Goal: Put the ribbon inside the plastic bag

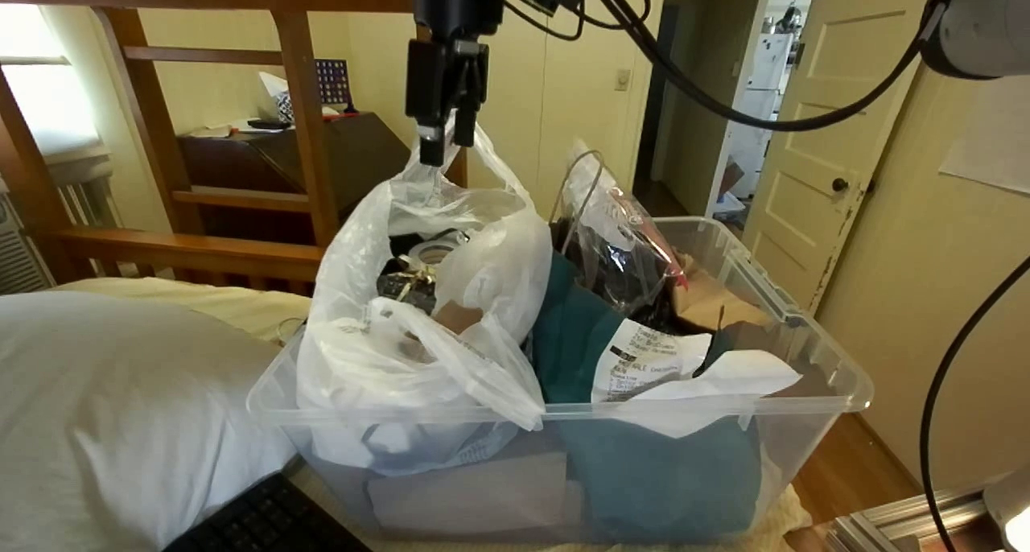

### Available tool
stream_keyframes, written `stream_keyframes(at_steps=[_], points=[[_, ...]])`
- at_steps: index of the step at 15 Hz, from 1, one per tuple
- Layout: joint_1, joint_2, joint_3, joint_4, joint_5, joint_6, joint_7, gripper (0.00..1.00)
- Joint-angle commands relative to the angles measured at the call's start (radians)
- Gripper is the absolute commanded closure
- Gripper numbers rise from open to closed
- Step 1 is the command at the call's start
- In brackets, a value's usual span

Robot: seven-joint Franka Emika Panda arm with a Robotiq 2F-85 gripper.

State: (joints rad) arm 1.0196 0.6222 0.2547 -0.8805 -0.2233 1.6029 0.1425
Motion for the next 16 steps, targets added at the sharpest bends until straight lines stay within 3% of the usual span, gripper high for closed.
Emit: stream_keyframes(at_steps=[1,5,16], points=[[0.0,0.025,0.035,0.038,0.039,0.053,-0.022,0.0],[0.006,0.027,0.084,0.022,0.046,0.139,-0.073,0.0],[0.003,0.018,0.066,0.006,0.018,0.116,-0.036,0.0]])
